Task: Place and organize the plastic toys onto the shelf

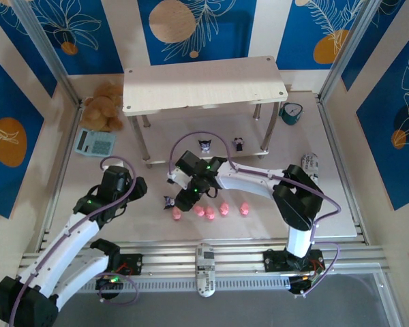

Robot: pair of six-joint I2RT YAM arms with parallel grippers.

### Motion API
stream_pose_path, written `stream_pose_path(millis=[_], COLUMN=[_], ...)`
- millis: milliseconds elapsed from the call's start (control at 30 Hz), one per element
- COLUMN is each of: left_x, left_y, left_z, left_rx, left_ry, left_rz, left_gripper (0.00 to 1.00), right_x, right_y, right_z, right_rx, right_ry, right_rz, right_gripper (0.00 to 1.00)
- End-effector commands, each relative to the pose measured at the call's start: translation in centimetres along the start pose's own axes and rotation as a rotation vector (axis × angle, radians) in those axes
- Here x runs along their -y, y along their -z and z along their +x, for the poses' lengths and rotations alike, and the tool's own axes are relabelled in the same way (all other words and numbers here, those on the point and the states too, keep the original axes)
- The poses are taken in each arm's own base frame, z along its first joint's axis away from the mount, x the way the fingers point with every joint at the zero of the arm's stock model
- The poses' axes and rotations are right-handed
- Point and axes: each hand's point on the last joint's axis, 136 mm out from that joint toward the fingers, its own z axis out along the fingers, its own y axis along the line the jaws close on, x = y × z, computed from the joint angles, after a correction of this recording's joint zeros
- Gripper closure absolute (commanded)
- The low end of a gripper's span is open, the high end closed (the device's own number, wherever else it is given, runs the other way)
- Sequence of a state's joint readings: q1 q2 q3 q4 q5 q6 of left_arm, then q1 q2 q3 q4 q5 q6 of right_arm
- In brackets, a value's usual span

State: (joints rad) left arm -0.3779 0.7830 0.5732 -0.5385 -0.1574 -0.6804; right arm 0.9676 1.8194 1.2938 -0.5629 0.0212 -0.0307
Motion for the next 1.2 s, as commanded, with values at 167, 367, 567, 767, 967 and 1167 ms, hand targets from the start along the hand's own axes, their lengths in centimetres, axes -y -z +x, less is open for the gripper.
stream_pose_path(millis=[167,367,567,767,967,1167], left_x=[0.0,-0.1,-0.3,-0.5,-1.0,-1.0], left_y=[-0.2,-0.1,0.0,0.0,0.1,0.0], left_z=[-0.2,-0.5,-0.6,-0.6,-0.6,-0.7], left_rx=[-0.004,-0.005,-0.003,-0.006,-0.006,-0.005], left_ry=[0.011,0.017,0.021,0.019,0.024,0.033], left_rz=[0.035,0.044,0.043,0.04,0.034,0.039], left_gripper=[0.4,0.4,0.4,0.39,0.39,0.39], right_x=[0.5,0.9,0.9,0.7,-0.5,-1.1], right_y=[-2.4,-3.1,-3.3,-4.3,-4.1,-5.0], right_z=[-0.7,-1.5,-2.2,-1.8,-1.2,-0.8], right_rx=[-0.019,0.01,0.016,-0.023,-0.027,-0.053], right_ry=[0.182,0.213,0.24,0.256,0.257,0.273], right_rz=[0.069,0.1,0.101,0.072,0.006,-0.026], right_gripper=[0.36,0.38,0.38,0.41,0.41,0.44])
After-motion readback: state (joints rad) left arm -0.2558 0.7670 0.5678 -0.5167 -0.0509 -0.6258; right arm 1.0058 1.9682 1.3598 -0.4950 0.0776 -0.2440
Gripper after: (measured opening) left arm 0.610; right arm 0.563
